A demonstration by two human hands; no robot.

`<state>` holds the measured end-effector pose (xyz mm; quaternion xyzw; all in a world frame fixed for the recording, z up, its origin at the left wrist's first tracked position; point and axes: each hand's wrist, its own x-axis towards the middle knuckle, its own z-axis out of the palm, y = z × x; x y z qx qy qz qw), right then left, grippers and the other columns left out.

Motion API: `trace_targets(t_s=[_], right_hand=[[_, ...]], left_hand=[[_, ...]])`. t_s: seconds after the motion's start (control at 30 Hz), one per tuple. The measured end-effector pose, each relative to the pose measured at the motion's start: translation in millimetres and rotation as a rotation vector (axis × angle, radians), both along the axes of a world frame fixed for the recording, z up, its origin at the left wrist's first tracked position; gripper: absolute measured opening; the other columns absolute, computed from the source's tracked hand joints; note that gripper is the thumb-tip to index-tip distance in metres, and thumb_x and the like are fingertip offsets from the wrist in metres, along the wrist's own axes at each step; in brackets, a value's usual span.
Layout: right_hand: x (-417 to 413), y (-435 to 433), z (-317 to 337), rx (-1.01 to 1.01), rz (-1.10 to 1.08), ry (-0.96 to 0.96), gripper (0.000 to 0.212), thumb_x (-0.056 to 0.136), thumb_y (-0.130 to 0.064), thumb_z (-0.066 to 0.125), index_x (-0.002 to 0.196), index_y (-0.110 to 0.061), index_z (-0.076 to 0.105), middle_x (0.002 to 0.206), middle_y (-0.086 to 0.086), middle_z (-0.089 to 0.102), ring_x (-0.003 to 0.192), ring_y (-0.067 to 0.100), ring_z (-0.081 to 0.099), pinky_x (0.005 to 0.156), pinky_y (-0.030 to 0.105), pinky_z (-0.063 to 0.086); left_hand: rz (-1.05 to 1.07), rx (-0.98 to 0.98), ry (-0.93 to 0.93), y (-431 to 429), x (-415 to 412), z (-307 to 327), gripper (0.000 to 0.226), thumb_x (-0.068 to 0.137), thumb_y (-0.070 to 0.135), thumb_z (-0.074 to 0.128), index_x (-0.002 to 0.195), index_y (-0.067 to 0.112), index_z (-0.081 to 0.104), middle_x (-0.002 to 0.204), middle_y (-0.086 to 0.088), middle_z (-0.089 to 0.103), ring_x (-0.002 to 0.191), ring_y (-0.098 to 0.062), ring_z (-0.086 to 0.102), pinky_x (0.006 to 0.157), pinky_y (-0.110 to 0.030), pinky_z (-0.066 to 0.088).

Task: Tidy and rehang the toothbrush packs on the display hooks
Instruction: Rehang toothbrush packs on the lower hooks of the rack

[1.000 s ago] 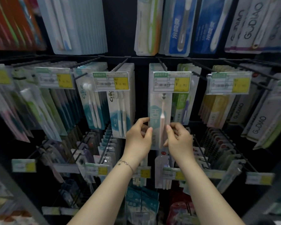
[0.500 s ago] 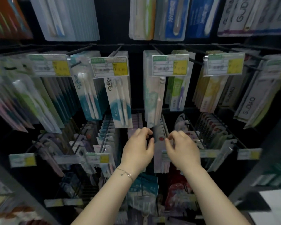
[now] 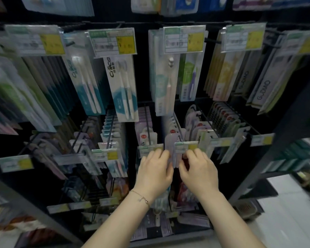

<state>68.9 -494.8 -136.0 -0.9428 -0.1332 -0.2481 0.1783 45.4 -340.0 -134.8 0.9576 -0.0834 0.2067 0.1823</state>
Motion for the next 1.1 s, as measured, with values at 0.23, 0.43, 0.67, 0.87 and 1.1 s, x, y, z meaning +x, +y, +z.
trace_targets(t_s=[0.23,0.43,0.67,0.87,1.1], right_hand=[[-7,-1,-34,-0.001,-0.032,0.149,0.016,0.083,-0.032,0.067,0.083,-0.018,0.06,0.08,-0.002,0.055,0.078,0.022,0.059,0.06,0.034,0.048],[10,-4,-54,-0.001,-0.038,0.357,0.019,0.089,-0.039,0.058,0.095,-0.021,0.061,0.092,-0.003,0.057,0.091,0.019,0.058,0.062,0.03,0.044],[47,-17,-68,0.216,-0.008,0.592,0.033,0.094,-0.036,0.058,0.124,-0.023,0.055,0.116,-0.002,0.06,0.106,0.016,0.06,0.074,0.025,0.043],[81,-19,-88,0.414,0.049,0.705,0.026,0.097,-0.033,0.054,0.121,-0.021,0.055,0.105,-0.002,0.056,0.094,0.019,0.061,0.071,0.025,0.04],[107,-12,-101,0.622,0.104,0.712,0.036,0.094,-0.017,0.053,0.128,-0.028,0.049,0.112,-0.004,0.058,0.103,0.014,0.056,0.088,0.029,0.043]], left_hand=[[0.008,0.058,0.089,-8,-1,-35,0.021,0.088,0.033,0.042,0.096,0.02,0.057,0.089,0.002,0.057,0.082,-0.023,0.059,0.065,-0.038,0.047],[0.025,0.057,0.297,-20,10,-51,0.021,0.097,0.03,0.047,0.115,0.022,0.052,0.111,0.002,0.056,0.105,-0.022,0.056,0.082,-0.037,0.043],[0.136,0.028,0.514,-21,42,-79,0.054,0.098,0.032,0.046,0.148,0.021,0.032,0.144,-0.004,0.045,0.13,-0.026,0.048,0.105,-0.043,0.044],[0.196,-0.289,0.563,-20,64,-101,0.073,0.094,0.031,0.054,0.156,0.023,0.015,0.153,-0.006,0.038,0.13,-0.029,0.05,0.101,-0.044,0.05],[0.268,-0.7,0.501,-31,82,-104,0.066,0.088,0.036,0.048,0.149,0.041,0.025,0.132,0.002,0.058,0.11,-0.017,0.062,0.096,-0.042,0.054]])
